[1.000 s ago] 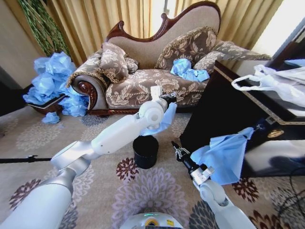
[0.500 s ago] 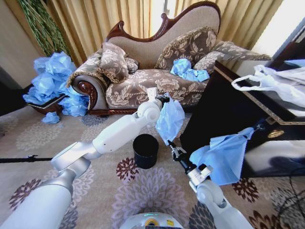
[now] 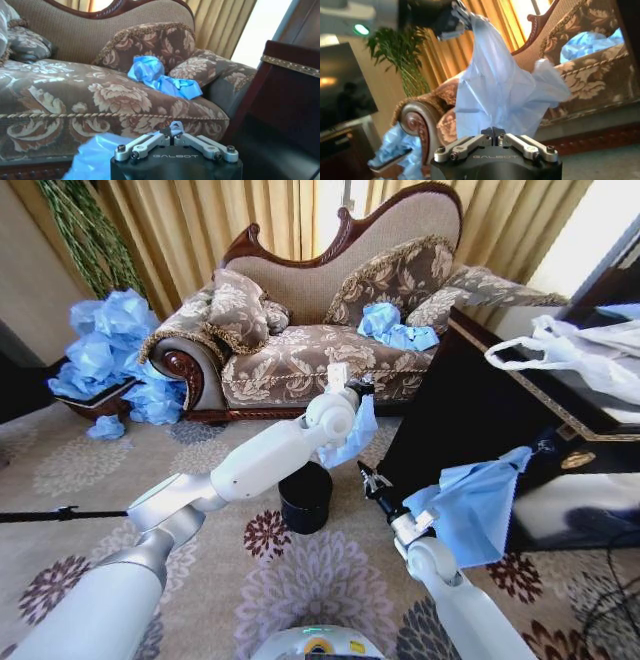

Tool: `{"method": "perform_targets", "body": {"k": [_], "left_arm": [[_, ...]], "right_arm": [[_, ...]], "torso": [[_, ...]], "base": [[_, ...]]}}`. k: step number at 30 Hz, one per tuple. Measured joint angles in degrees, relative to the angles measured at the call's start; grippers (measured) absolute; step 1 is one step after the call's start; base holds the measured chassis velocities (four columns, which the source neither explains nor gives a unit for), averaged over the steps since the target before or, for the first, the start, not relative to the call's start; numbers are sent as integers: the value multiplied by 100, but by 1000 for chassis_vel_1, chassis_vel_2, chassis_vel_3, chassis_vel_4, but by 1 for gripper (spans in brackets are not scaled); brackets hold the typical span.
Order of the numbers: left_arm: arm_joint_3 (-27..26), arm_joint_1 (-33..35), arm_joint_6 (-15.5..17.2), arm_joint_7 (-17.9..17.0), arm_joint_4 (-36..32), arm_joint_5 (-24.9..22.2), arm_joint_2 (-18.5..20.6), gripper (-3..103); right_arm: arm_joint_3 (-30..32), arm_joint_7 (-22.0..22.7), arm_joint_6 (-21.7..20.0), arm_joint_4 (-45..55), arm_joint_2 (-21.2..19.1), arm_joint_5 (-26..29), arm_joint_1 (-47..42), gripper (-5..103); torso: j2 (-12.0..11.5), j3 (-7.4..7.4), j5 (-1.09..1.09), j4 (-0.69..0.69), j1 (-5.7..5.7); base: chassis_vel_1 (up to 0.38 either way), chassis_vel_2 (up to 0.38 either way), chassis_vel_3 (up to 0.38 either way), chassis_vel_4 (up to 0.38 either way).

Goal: Place a garbage bag over the trash bin.

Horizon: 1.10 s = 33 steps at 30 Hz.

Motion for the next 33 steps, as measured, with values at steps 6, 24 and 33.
{"method": "perform_targets", "body": {"k": [6, 24, 33], "left_arm": [[-84, -31, -74, 168, 313, 273, -72, 0], [-218, 119, -199, -126, 410, 445, -361, 0], [-217, 146, -191, -241, 129, 384, -287, 0]], "right_arm": [[-282, -115, -86, 382, -55, -53, -349, 0], [-1086, 646, -19, -424, 520, -82, 686, 0], [-905, 887, 106, -926, 663, -67, 1034, 0]], "torso": [[0, 0, 0, -3, -1], [0, 0, 0, -3, 0], [0, 0, 0, -3, 0]], "base": [[0, 0, 0, 0], [0, 0, 0, 0], [0, 0, 0, 0]]}}
